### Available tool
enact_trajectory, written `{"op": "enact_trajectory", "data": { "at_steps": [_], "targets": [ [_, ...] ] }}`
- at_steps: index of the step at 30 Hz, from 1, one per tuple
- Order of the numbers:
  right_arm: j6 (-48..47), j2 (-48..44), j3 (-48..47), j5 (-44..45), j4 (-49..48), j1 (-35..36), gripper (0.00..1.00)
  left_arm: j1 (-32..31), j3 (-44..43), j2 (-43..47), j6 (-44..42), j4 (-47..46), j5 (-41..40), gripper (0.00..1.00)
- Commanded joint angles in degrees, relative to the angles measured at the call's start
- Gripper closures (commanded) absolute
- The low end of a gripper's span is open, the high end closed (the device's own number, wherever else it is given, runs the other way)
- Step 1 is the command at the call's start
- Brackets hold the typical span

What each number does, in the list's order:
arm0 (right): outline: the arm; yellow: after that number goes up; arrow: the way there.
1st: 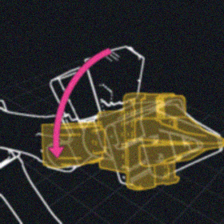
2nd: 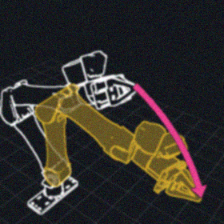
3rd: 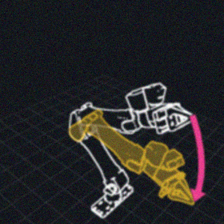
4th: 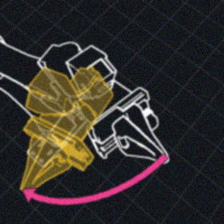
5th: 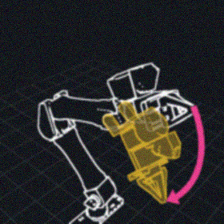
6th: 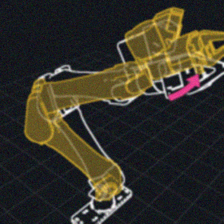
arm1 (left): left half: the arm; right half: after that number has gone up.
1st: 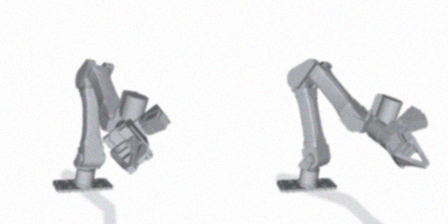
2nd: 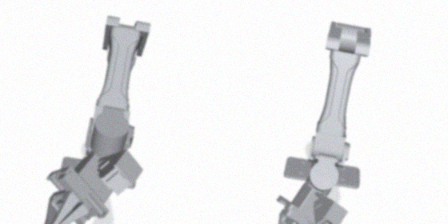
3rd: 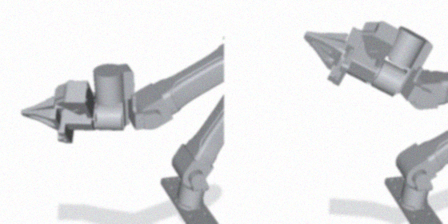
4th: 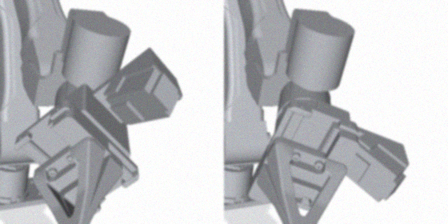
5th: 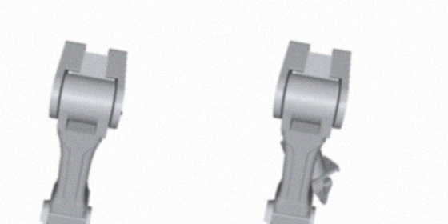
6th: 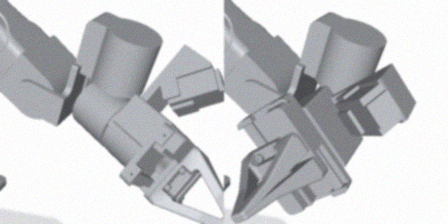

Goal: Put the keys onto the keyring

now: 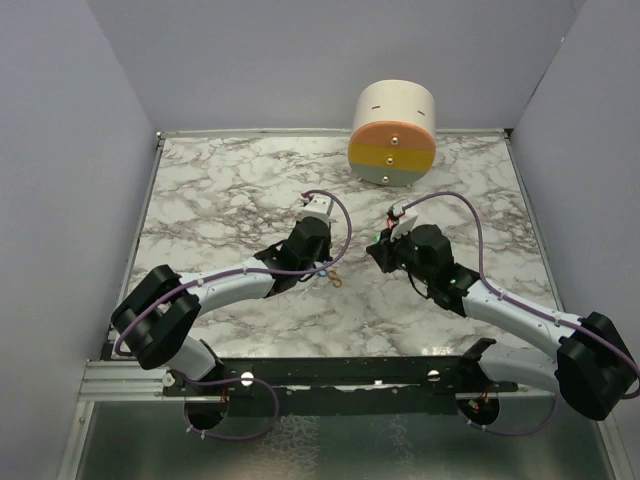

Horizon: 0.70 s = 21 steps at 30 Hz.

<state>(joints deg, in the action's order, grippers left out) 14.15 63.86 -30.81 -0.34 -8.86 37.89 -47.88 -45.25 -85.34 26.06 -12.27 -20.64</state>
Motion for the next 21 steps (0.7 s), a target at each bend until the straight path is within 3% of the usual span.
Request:
{"op": "enact_trajectory", "data": {
  "at_steps": [1,21],
  "targets": [
    [-1.5,1.74,0.57,-0.27,-5.14,1.71,0.99,-1.25,-1.24,2.57,1.93,0.2,0.33,1.0],
    [-1.57,5.14,1.61,0.72,-10.38,3.06,0.99,-5.34,-3.92,0.9,1.34,-1.71,3.48,1.0]
  ]
}}
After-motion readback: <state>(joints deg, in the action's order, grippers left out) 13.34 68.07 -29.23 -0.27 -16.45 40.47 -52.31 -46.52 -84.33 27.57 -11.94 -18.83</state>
